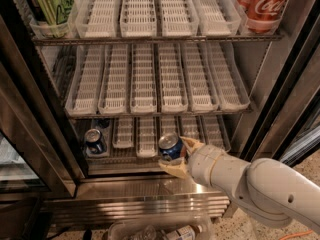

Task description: Pick pepsi can from bottom shelf of fridge

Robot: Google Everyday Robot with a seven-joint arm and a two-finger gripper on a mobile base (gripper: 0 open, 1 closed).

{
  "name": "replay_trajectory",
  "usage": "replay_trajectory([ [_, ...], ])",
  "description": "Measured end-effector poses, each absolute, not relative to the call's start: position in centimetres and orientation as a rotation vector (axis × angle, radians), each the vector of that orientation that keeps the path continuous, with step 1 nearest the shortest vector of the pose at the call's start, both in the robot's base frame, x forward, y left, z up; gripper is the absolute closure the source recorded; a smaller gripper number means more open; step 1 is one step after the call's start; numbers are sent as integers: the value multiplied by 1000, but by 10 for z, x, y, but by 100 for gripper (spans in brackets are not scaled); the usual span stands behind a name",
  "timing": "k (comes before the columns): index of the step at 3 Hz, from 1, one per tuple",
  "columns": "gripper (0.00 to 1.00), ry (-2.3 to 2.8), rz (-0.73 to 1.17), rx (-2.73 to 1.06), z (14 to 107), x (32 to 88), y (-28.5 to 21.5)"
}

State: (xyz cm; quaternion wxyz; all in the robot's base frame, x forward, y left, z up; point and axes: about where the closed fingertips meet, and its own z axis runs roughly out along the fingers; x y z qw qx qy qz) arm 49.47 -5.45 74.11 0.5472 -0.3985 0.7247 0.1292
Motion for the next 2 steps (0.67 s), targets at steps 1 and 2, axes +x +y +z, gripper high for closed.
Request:
replay_trajectory([
  [1,100,1603,427,-1098,762,473,-19],
  [2,100,1476,588,-1175,784,442,18],
])
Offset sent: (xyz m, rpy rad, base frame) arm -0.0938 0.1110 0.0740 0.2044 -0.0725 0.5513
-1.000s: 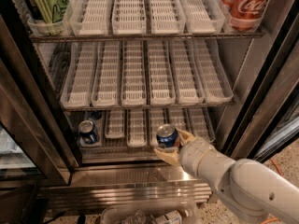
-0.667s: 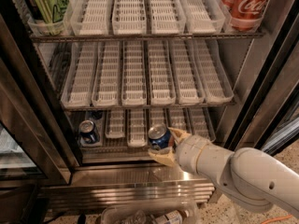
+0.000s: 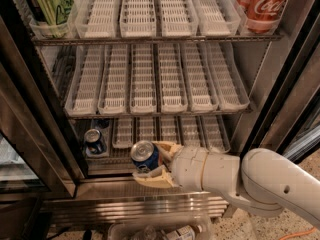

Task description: Pick pepsi can from bottom shelf of fridge

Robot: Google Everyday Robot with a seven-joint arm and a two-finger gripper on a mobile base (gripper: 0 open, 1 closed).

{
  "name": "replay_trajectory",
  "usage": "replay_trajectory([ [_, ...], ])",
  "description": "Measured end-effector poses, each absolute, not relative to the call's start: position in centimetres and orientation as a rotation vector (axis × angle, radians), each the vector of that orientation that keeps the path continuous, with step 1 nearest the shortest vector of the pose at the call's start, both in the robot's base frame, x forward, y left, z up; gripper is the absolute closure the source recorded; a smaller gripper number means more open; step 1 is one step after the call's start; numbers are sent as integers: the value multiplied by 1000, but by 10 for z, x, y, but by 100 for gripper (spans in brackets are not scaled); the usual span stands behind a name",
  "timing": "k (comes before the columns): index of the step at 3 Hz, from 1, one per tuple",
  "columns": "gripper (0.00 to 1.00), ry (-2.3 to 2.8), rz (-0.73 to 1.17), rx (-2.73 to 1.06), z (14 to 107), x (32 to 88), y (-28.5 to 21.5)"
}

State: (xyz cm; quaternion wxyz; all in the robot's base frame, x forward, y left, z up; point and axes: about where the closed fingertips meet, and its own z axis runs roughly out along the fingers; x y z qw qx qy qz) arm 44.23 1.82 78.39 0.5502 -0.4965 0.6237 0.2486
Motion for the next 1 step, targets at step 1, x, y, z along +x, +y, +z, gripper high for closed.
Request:
replay_trajectory([
  [1,100,1460,616,-1195,786,435,24],
])
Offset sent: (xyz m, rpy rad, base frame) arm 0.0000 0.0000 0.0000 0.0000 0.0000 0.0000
